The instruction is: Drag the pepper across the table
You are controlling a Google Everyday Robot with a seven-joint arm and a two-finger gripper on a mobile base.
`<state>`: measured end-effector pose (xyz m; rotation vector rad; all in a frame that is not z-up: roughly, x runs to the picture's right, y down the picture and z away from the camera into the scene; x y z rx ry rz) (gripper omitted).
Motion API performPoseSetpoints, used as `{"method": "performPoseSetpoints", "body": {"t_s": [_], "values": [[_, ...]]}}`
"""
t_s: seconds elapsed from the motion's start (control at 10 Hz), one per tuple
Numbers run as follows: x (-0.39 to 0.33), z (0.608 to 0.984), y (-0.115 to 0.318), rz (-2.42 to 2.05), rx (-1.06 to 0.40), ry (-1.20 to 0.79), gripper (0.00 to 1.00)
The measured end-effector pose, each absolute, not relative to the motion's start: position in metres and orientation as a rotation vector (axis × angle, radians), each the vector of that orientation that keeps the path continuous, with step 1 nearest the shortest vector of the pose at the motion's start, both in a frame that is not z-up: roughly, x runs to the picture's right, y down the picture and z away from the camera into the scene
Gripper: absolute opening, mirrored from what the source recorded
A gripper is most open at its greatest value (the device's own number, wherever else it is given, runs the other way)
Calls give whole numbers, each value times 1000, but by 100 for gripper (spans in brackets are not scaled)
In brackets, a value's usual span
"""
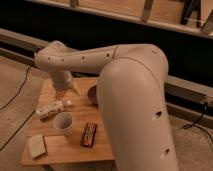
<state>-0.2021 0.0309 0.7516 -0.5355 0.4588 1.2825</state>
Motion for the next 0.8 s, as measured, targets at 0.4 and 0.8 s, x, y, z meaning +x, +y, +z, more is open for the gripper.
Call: {"method": "performPoseSetpoints", "body": {"t_s": [0.4, 0.8], "values": [[-241, 782, 6, 1291, -529, 443, 65], [-266, 812, -10, 1333, -538, 450, 65]]}}
